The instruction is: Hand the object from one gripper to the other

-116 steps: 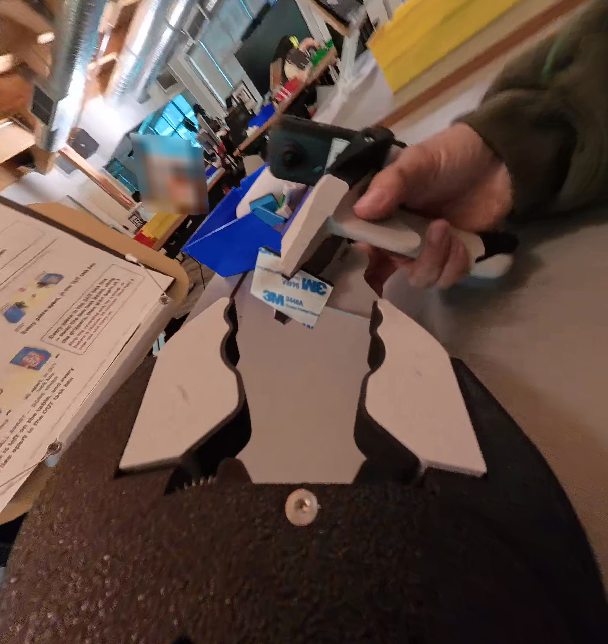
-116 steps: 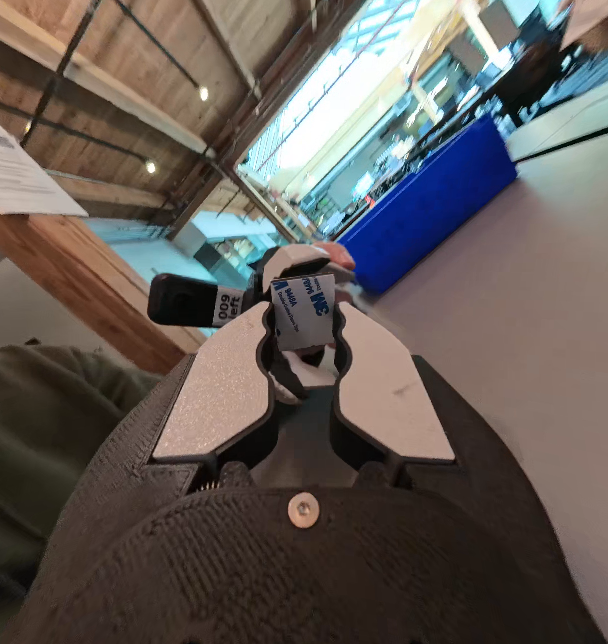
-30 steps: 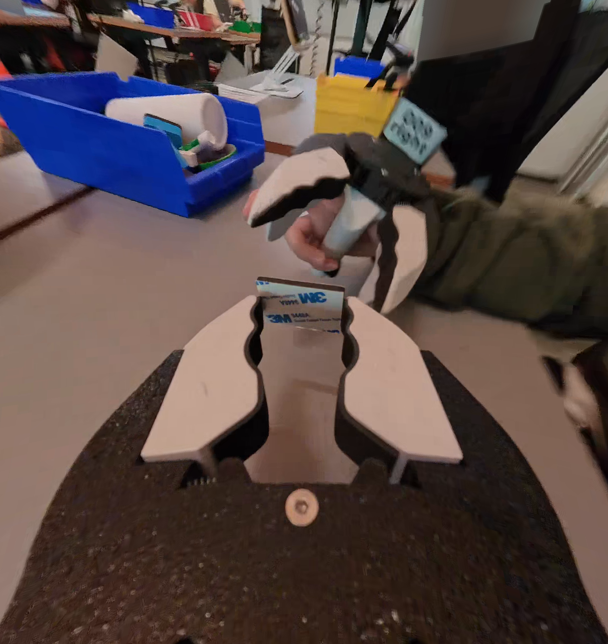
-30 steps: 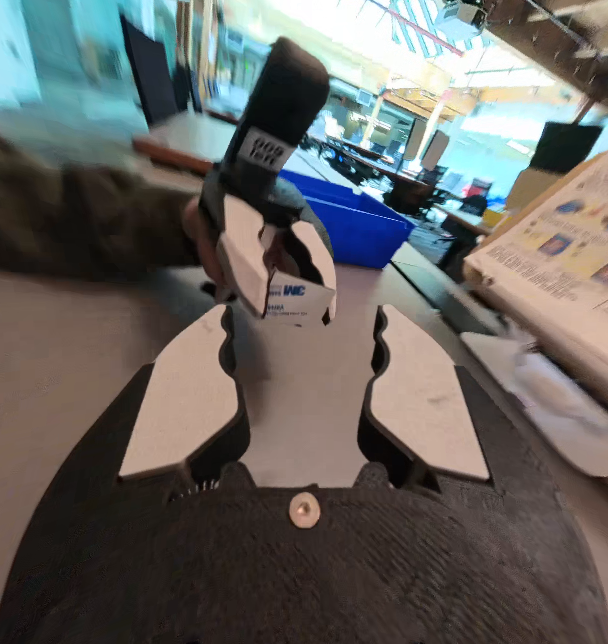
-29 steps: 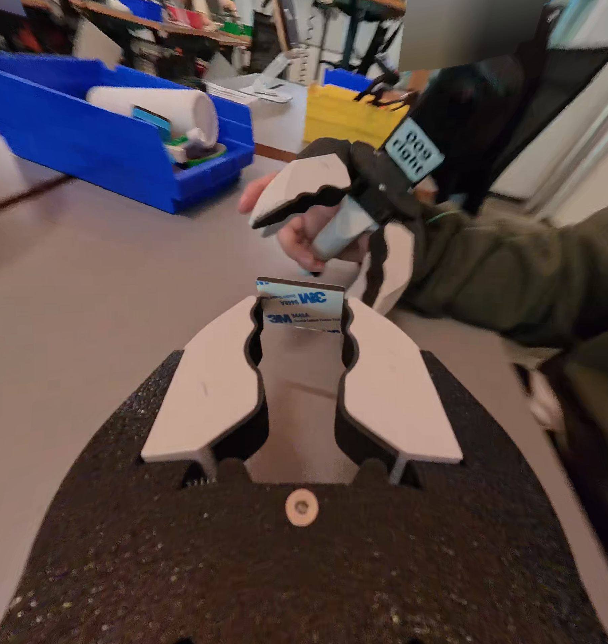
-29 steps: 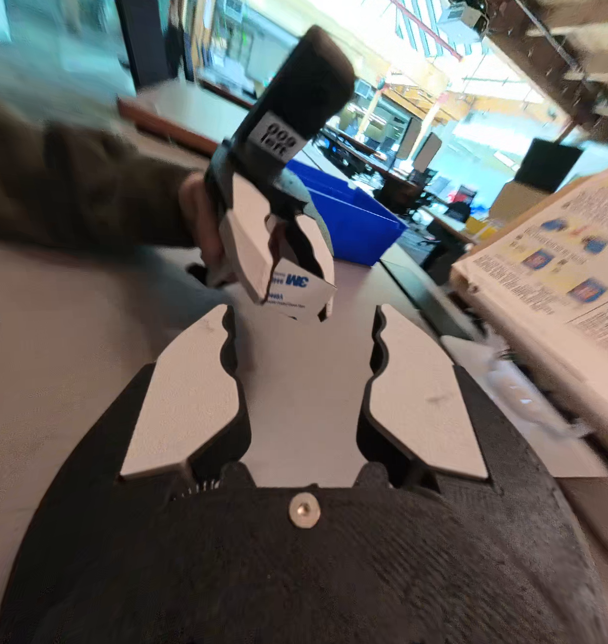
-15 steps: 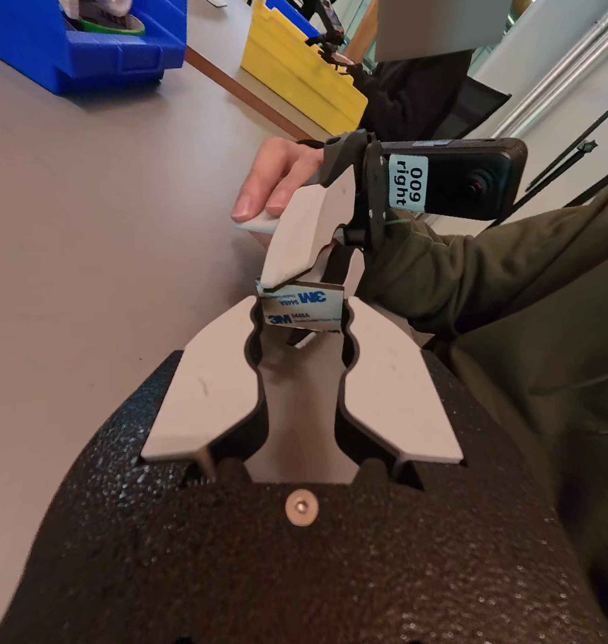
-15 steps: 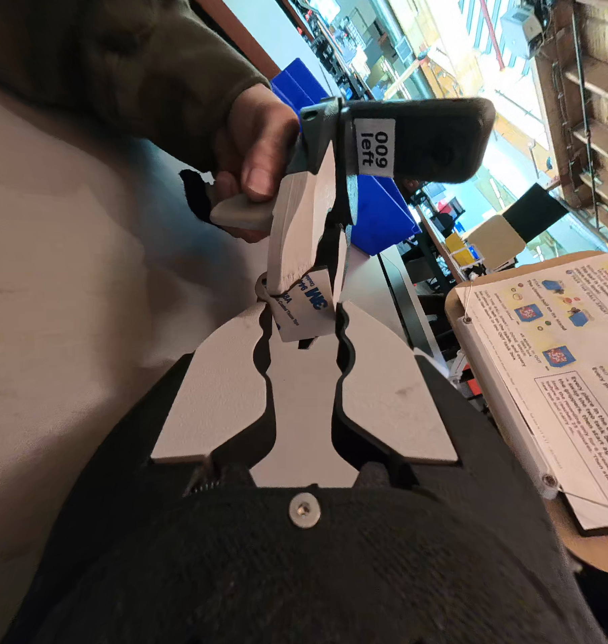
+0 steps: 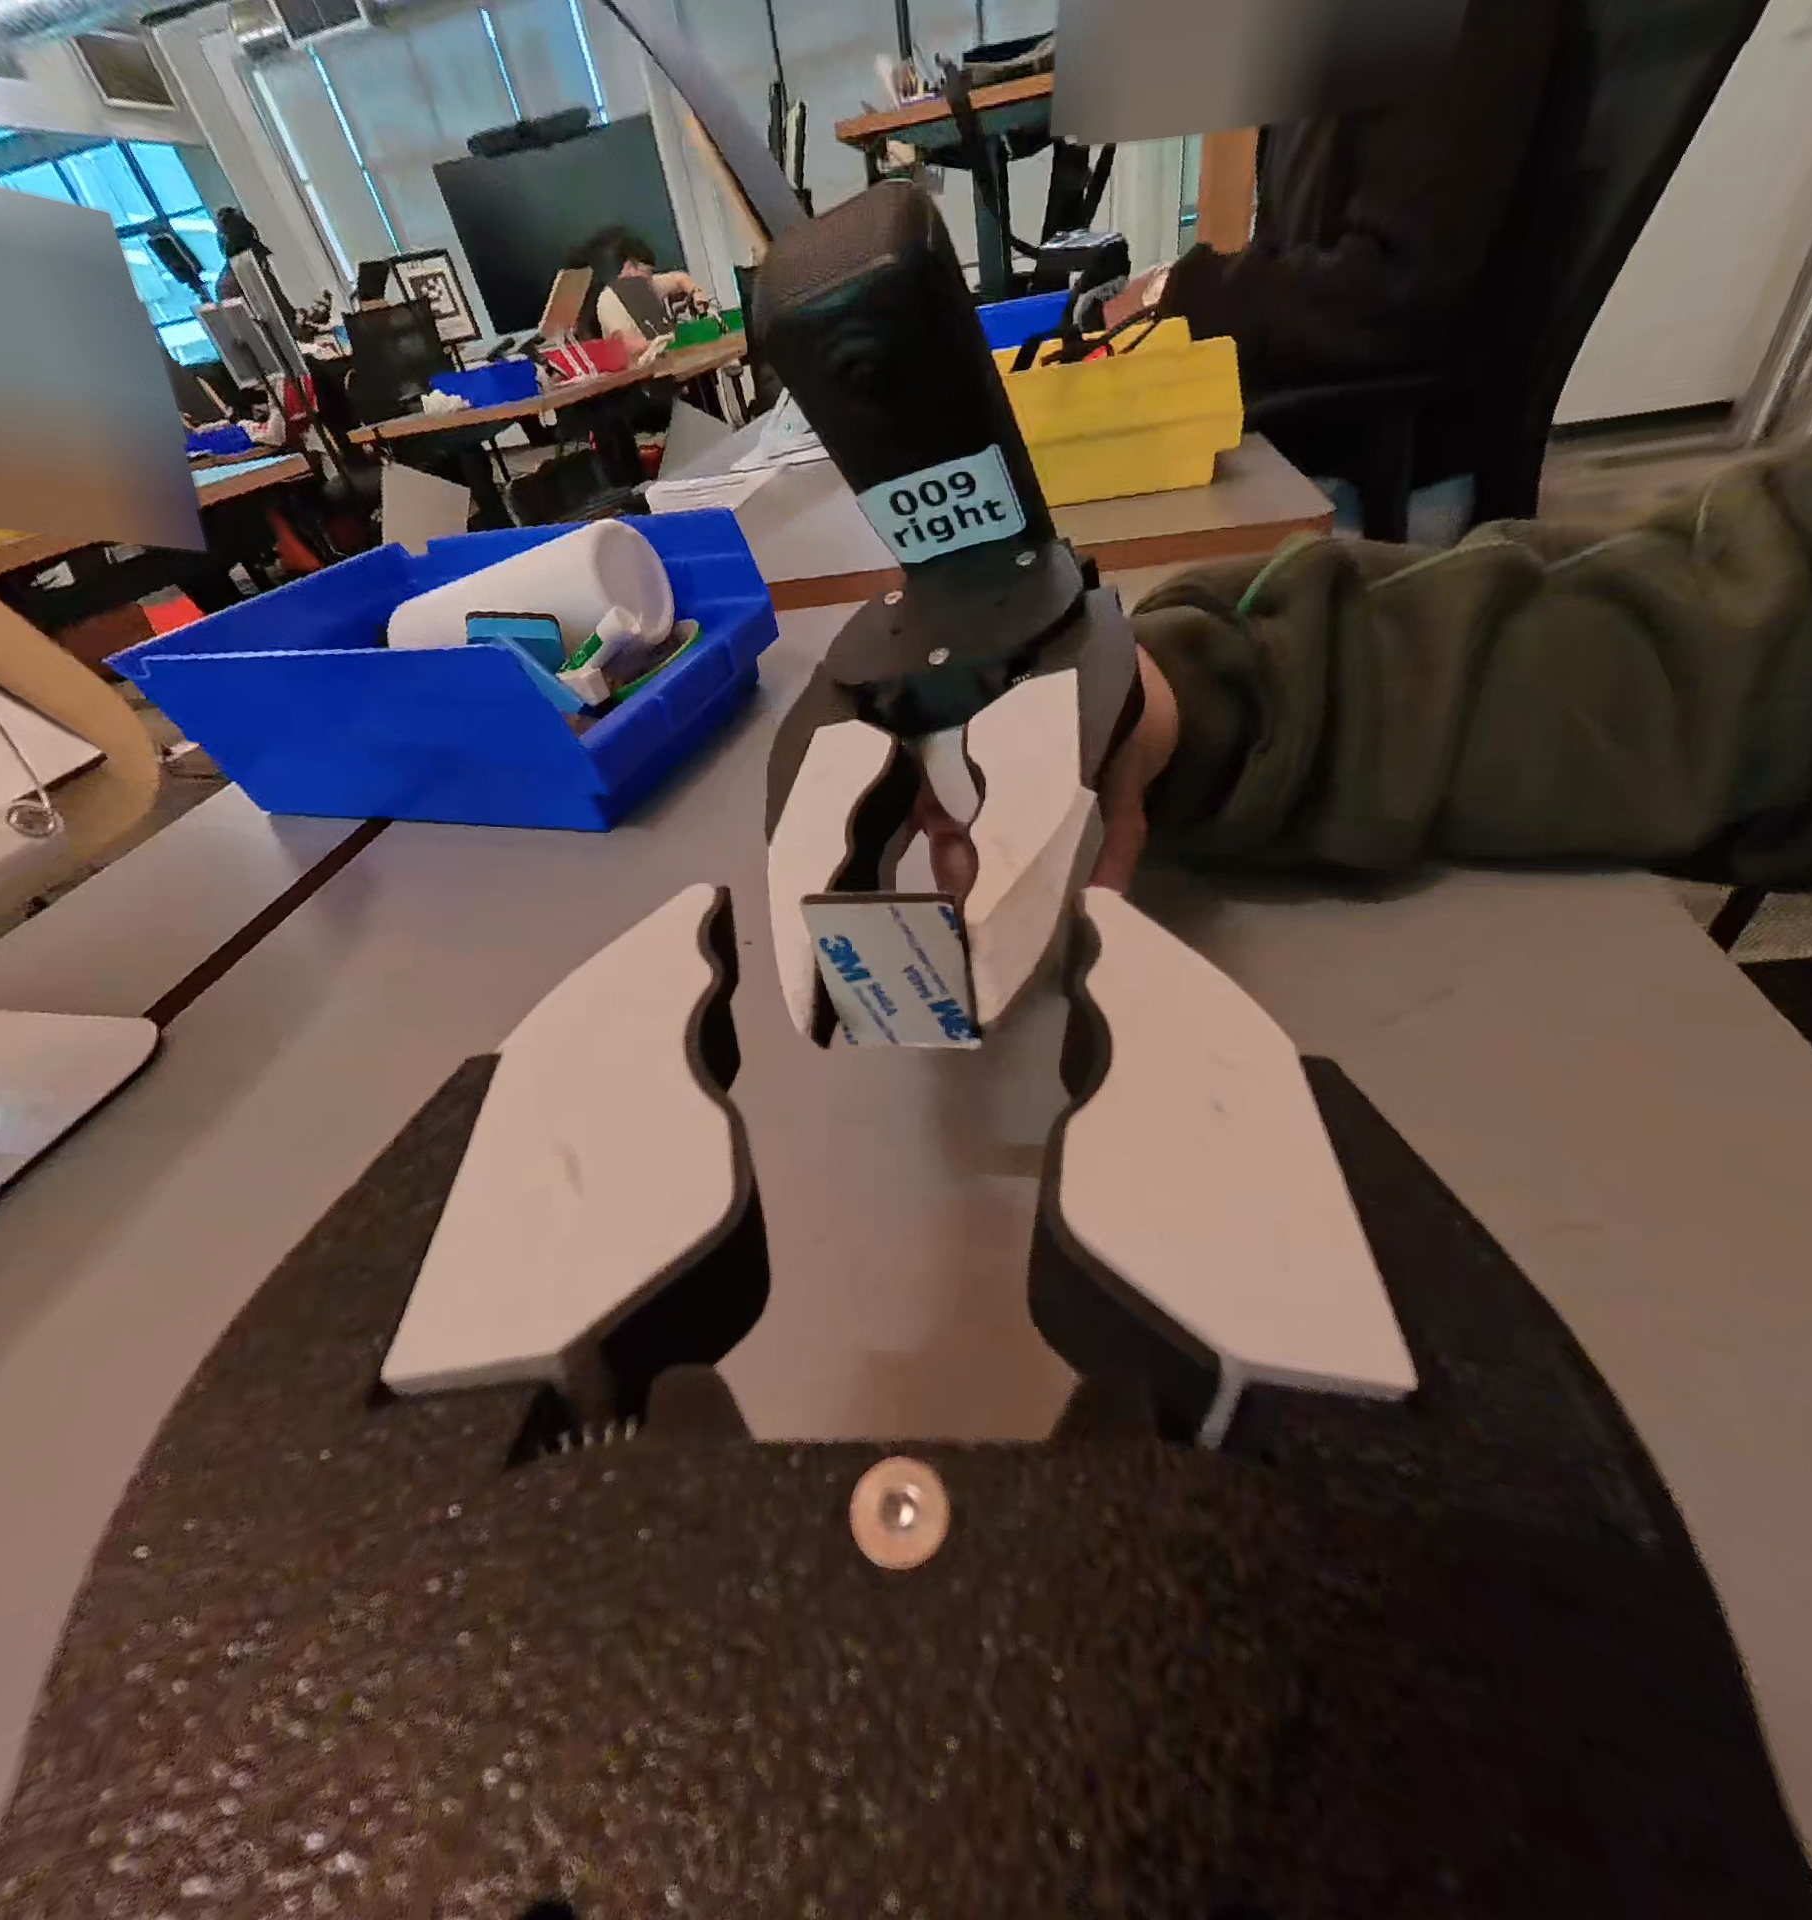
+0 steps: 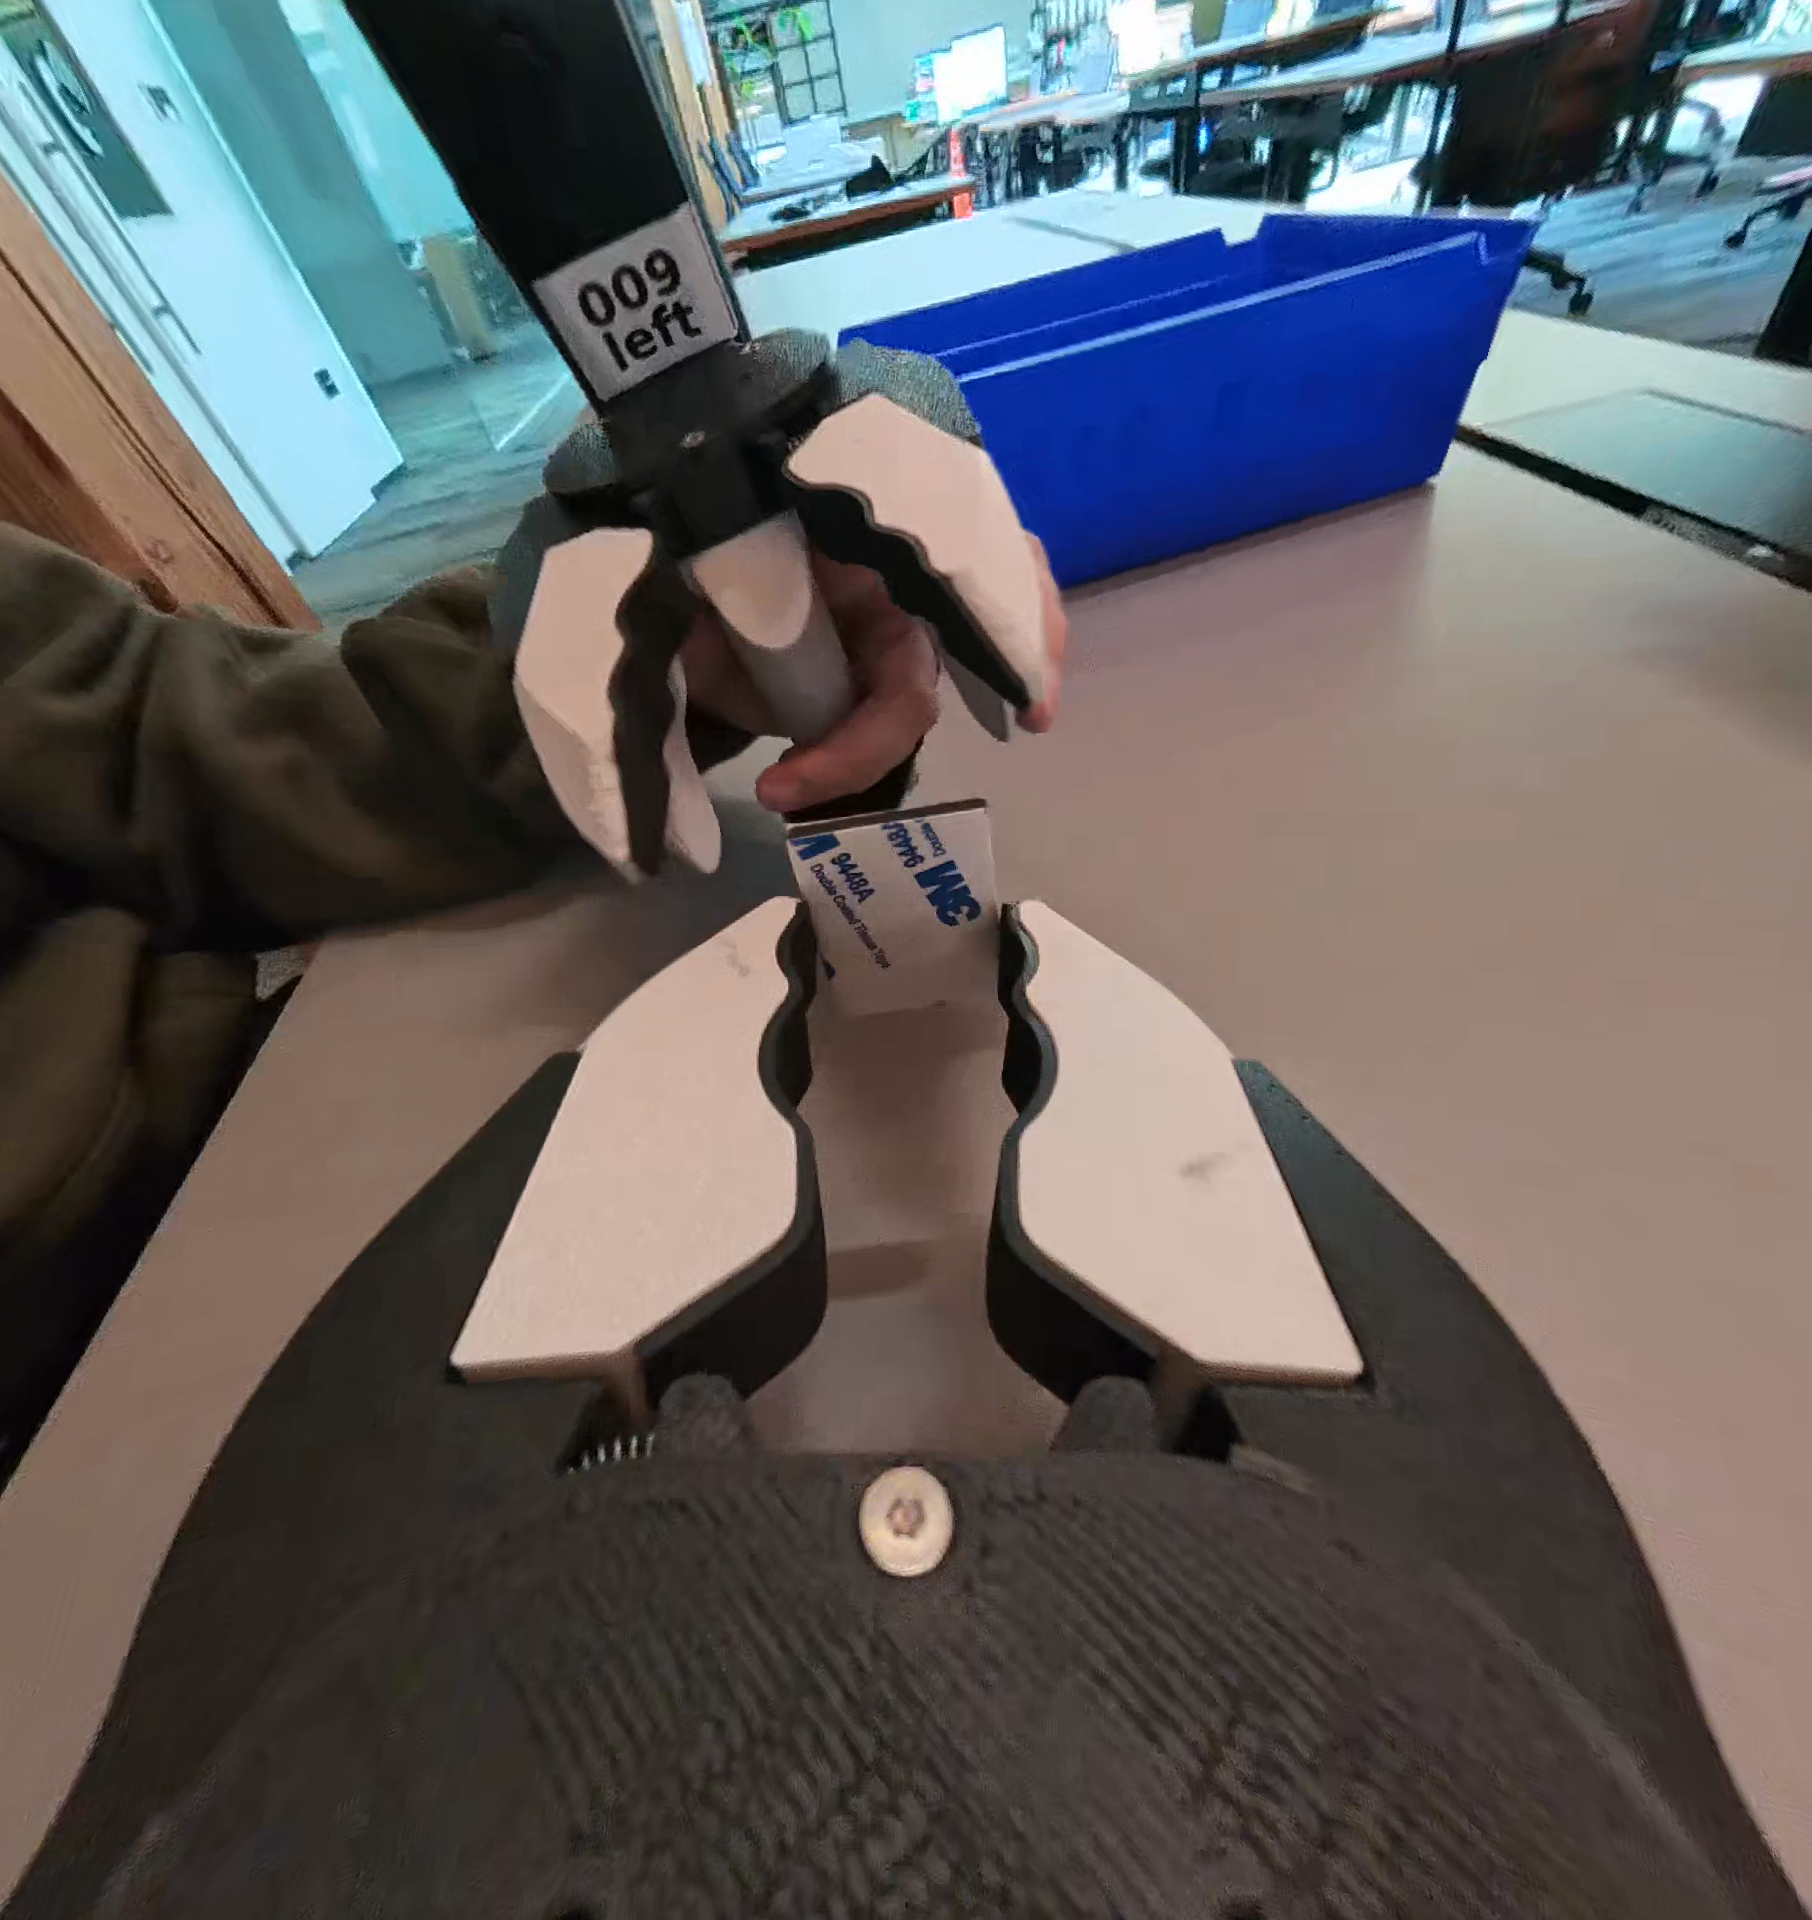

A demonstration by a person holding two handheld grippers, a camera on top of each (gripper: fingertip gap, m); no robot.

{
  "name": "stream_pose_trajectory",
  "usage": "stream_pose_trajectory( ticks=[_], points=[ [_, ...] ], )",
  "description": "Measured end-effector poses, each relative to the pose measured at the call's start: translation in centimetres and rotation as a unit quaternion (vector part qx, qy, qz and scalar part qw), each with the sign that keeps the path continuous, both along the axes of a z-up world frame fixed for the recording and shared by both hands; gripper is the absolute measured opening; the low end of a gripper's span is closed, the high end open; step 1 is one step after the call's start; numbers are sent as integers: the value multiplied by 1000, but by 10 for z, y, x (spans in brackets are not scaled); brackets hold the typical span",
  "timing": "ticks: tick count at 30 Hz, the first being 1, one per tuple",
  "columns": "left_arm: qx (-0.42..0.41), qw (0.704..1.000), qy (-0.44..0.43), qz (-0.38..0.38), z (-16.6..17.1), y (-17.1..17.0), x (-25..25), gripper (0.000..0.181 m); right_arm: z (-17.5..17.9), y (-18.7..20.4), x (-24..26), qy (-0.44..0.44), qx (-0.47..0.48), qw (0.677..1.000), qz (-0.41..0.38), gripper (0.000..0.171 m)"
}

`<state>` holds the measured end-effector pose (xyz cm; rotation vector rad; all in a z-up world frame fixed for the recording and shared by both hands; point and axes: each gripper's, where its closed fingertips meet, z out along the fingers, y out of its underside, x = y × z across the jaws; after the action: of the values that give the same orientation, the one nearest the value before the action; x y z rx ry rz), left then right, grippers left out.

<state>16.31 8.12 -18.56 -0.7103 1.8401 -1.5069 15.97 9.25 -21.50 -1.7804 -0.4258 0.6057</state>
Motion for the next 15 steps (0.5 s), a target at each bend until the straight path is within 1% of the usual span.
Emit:
stream_pose_trajectory(
  ticks=[2, 5, 10, 12, 15],
  points=[
    [-3, 1000, 6, 7, -2, 3, 1, 51, -6, -1, -3, -8, -13, 1000, 10, 33],
    [-7, 1000, 26, -1, -6, 1, 1, 46, -6, -3, -12, -1, -16, 999, 31, 33],
    [-25, 998, 56, -17, -9, -3, -1, 30, -2, -2, -11, 8, -12, 1000, 25, 33],
    [-40, 996, 75, -17, -10, -4, 1, 30, -3, -2, -10, 10, -15, 999, 27, 33],
    [-58, 995, 82, 0, -9, 2, 5, 30, -3, 2, -5, 10, -8, 1000, 8, 33]
  ],
)
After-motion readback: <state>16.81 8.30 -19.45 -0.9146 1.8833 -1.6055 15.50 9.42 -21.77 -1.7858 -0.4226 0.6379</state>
